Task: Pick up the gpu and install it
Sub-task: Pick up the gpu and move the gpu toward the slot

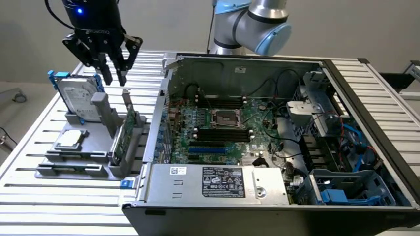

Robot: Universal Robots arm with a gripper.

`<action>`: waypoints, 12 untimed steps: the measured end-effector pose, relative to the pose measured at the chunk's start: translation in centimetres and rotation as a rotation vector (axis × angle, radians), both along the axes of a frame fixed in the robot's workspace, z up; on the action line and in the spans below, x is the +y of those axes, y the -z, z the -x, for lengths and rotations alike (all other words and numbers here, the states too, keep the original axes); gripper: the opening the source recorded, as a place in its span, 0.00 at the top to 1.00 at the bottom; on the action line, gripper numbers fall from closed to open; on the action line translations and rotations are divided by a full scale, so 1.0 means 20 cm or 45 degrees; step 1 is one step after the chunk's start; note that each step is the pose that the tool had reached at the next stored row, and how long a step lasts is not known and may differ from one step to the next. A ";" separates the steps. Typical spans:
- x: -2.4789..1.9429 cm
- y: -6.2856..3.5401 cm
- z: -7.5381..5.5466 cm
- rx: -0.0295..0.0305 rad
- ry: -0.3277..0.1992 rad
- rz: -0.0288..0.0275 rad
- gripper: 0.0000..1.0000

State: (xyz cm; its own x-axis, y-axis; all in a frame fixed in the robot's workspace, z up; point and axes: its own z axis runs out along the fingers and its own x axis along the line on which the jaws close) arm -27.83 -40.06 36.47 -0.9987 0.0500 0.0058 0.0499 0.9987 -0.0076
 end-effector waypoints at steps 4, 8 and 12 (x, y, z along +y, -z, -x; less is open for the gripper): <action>-0.010 0.024 0.02 0.0014 -0.002 0.0009 0.64; -0.031 0.043 0.02 0.0074 -0.010 0.0007 0.64; -0.045 0.071 0.02 0.0109 -0.022 0.0008 0.64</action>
